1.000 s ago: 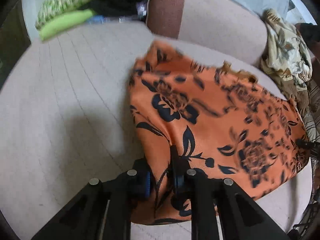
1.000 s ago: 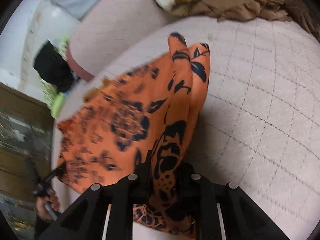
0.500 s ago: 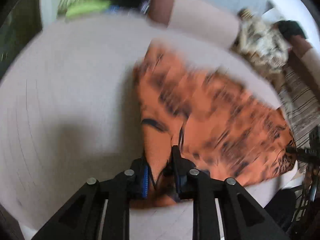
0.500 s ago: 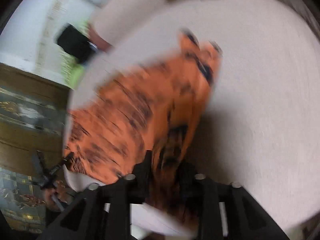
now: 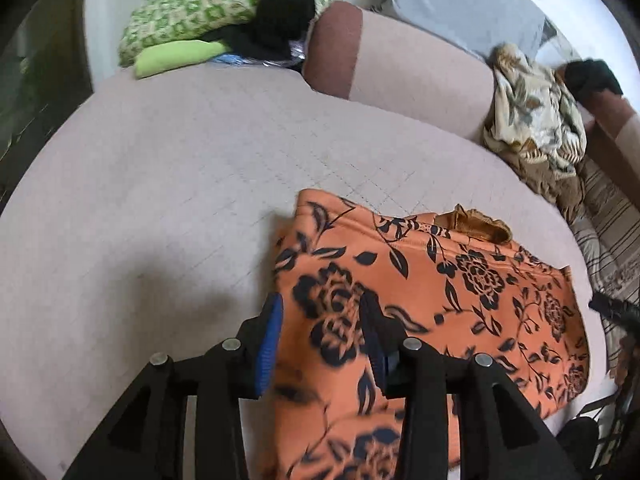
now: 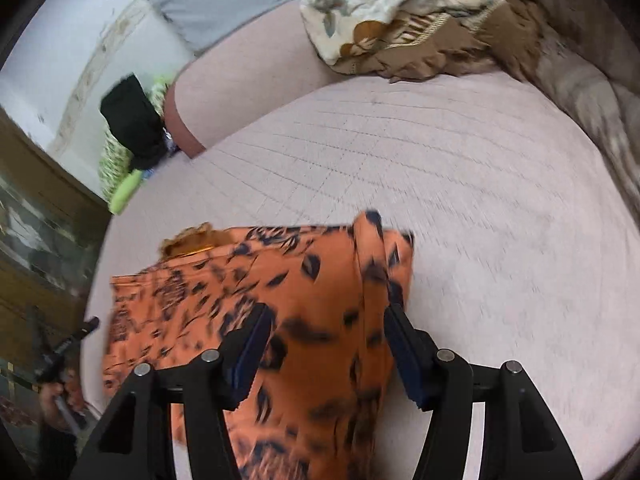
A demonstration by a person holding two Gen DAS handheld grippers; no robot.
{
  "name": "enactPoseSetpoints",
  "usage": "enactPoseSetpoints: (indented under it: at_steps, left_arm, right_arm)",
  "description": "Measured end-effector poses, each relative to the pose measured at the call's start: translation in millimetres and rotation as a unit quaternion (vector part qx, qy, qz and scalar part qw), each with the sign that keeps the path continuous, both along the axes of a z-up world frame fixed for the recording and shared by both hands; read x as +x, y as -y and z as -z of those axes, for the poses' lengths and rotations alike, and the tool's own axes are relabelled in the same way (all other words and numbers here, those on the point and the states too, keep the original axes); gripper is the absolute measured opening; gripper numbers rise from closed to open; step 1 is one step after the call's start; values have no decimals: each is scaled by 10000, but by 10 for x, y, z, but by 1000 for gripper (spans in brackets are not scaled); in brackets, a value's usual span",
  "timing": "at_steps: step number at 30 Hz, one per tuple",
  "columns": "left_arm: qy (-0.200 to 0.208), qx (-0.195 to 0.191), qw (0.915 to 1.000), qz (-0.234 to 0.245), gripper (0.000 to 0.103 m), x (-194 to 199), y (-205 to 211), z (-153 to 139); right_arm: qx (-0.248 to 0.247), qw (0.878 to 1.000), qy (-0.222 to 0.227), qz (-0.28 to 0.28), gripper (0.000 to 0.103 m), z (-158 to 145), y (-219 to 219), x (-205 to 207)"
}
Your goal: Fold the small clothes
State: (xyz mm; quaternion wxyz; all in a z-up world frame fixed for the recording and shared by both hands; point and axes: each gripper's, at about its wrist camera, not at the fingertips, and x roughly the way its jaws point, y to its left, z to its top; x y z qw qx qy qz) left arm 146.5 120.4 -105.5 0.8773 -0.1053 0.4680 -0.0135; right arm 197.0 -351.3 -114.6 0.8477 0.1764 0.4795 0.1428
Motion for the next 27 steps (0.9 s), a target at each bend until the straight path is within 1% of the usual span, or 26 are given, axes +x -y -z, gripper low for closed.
enactPoseSetpoints:
  at_steps: [3, 5, 6, 7, 9, 10, 11, 13, 14, 15, 16, 17, 18, 19, 20, 21, 22, 23, 24, 25, 27]
  left_arm:
    - [-59, 11, 10000, 57, 40, 141, 45, 88]
    - [-89, 72, 9999, 104, 40, 185, 88, 170]
    - [-119, 98, 9998, 122, 40, 189, 99, 206]
    - [-150, 127, 9997, 130, 40, 194, 108, 237]
    - [-151, 188, 9996, 128, 40, 213, 117, 254]
    - [-65, 193, 9997, 141, 40, 202, 122, 223]
    - [68, 192, 9996, 174, 40, 186, 136, 178]
    - [250, 240, 9992, 216, 40, 186, 185, 141]
    - [253, 315, 9989, 256, 40, 222, 219, 170]
    - [133, 432, 9986, 287, 40, 294, 265, 254]
    - [-149, 594, 9977, 295, 40, 390, 292, 400]
    - [-307, 681, 9968, 297, 40, 458, 303, 497]
    - [-253, 761, 9963, 300, 40, 482, 310, 521]
    - [-179, 848, 9958, 281, 40, 496, 326, 487]
    - [-252, 841, 9957, 279, 40, 514, 332, 456]
    - [-243, 737, 9967, 254, 40, 507, 321, 384]
    - [-160, 641, 9975, 231, 40, 487, 313, 321]
    - [17, 504, 9985, 201, 40, 432, 295, 214]
    - [172, 437, 9987, 205, 40, 365, 286, 117]
    - [241, 428, 9985, 221, 40, 323, 287, 72]
    - [345, 387, 9983, 264, 42, 201, 278, 12]
  right_arm:
    - [-377, 9992, -105, -79, 60, 132, -91, 244]
    - [-571, 9980, -219, -153, 35, 249, -121, 341]
    - [-593, 9974, -366, -163, 11, 314, -146, 390]
    - [-572, 9976, -358, -130, 8, 314, -146, 400]
    - [-595, 9982, -80, -57, 6, 173, -111, 319]
    - [-623, 9980, 78, 53, 6, 69, -73, 274]
    - [-610, 9979, 136, 170, 6, 7, -5, 249]
    - [-670, 9970, 28, 394, 6, 73, 131, 273]
    - [-654, 9965, -160, 488, 6, 213, 199, 328]
    - [-472, 9973, -338, 443, 9, 336, 208, 373]
    - [-277, 9977, -474, 404, 10, 445, 210, 391]
    - [-230, 9977, -459, 439, 10, 465, 202, 373]
    - [-204, 9976, -442, 485, 13, 460, 205, 367]
    - [-163, 9972, -463, 569, 25, 441, 218, 356]
    - [-179, 9965, -493, 652, 33, 410, 230, 338]
    - [-174, 9964, -447, 695, 46, 362, 239, 310]
    - [-148, 9970, -312, 697, 55, 277, 243, 262]
    - [-123, 9975, -158, 677, 55, 177, 231, 215]
    - [-31, 9981, -20, 613, 55, 70, 205, 165]
    - [127, 9985, 49, 535, 55, 1, 175, 129]
    - [691, 9973, 148, 196, 56, -112, 68, -2]
